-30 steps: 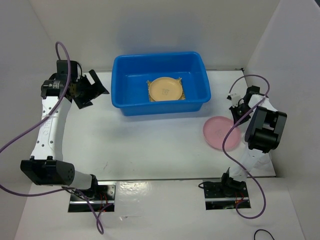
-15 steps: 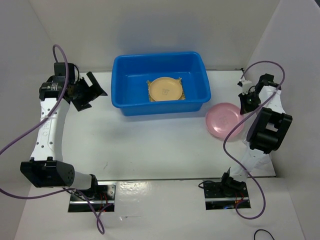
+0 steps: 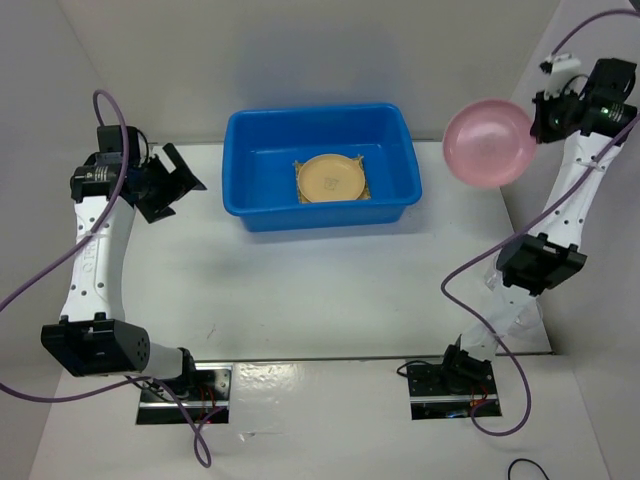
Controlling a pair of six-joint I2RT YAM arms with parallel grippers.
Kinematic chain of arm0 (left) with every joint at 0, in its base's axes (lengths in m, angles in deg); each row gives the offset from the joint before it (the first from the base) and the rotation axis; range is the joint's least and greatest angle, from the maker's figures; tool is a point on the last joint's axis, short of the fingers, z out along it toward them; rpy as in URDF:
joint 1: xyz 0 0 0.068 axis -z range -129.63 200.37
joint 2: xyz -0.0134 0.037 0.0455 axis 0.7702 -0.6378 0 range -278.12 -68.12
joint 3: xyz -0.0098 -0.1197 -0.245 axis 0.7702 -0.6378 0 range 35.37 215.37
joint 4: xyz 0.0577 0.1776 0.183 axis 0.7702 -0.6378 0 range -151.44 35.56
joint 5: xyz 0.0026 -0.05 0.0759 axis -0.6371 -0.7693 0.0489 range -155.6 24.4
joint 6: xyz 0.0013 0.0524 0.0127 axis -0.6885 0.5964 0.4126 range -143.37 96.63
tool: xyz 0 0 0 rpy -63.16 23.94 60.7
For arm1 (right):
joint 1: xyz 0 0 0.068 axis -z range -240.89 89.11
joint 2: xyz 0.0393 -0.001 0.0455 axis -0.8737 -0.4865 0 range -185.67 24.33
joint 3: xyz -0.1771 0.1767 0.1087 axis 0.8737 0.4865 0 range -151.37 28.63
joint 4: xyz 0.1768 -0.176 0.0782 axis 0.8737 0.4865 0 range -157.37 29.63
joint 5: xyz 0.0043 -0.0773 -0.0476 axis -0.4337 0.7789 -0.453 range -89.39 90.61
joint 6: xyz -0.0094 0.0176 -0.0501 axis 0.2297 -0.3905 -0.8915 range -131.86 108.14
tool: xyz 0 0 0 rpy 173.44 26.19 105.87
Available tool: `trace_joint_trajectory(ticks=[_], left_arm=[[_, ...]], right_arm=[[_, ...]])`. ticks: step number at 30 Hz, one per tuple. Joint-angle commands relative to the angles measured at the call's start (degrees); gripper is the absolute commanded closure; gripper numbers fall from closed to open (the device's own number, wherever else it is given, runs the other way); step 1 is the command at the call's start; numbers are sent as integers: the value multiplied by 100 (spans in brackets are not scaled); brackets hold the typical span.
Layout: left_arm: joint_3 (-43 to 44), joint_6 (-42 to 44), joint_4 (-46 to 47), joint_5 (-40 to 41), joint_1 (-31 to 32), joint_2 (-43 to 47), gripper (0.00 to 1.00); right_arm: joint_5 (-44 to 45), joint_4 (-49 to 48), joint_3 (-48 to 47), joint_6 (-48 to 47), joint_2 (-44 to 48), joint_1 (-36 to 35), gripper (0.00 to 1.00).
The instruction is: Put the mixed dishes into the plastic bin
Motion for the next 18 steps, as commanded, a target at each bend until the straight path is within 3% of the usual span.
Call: trace_joint_trajectory(ticks=[1,4,10,18], left_arm=[[-38,134,137,-90,-73,122,0],[-38,186,137,-90,-73,69,0],[-38,186,85,86,-73,69,0],[-301,239,-214,402,-126,235,0]], right_arm=[[-130,475,-1360,679,-195,-775,100],[353,475,-1660,679,-362,-1926,100],[635,388,-3196,1049,-1767,-3387,100],[882,-359,-3717,1216,-3533,-4138,100]])
